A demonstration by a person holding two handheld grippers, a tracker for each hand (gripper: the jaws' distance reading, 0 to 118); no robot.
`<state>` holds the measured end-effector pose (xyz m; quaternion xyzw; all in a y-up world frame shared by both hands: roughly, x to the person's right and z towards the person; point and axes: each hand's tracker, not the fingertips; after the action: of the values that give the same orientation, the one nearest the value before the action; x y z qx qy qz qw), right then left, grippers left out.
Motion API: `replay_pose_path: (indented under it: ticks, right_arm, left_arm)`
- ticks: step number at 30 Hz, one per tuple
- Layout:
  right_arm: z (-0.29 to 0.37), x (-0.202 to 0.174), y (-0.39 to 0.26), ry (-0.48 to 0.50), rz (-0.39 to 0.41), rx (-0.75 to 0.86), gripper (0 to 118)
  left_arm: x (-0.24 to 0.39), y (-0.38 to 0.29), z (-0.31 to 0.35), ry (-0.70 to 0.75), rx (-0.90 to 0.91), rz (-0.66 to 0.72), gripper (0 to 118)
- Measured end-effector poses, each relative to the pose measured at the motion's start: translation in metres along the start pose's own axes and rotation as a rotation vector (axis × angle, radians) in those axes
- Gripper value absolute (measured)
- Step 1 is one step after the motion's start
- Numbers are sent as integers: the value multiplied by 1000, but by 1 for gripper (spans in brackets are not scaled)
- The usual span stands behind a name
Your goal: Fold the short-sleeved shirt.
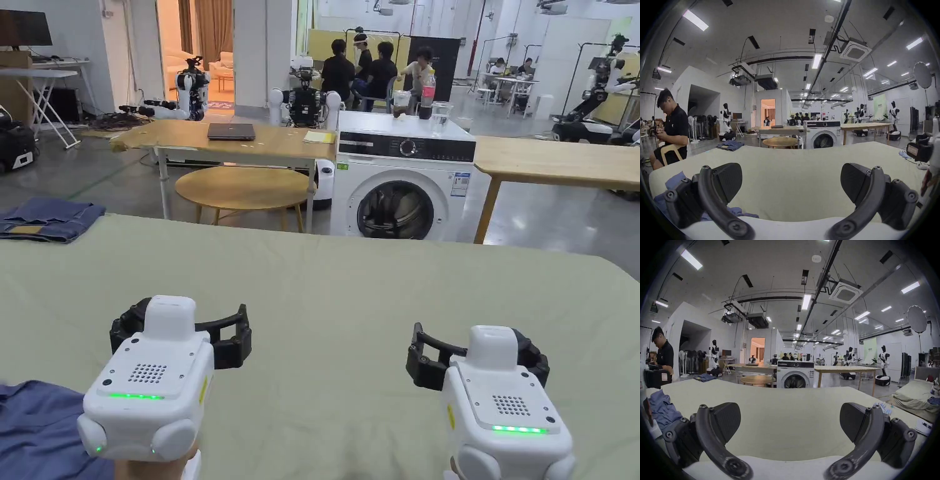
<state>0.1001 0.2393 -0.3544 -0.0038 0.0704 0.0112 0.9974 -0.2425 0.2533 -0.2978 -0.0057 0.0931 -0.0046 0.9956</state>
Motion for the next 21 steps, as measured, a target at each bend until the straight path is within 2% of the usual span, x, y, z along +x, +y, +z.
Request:
replay_pose_path:
  ticks: [9,15,19,21]
  right_arm:
    - [-2,0,1,-15,-23,-8,118]
    - [-3,1,0,-27,-1,-20,118]
    - [-3,-1,0,-52,70,-30,118]
    - [-4,0,0,-53,102,-42,118]
  left_arm:
    - [2,-4,-1,-11,-20,-33,118]
    - [1,-9,0,-15,-40,-34,118]
    - [1,-7,0,-11,-58,-31,118]
    - [-3,-5,1,-23,-58,17,118]
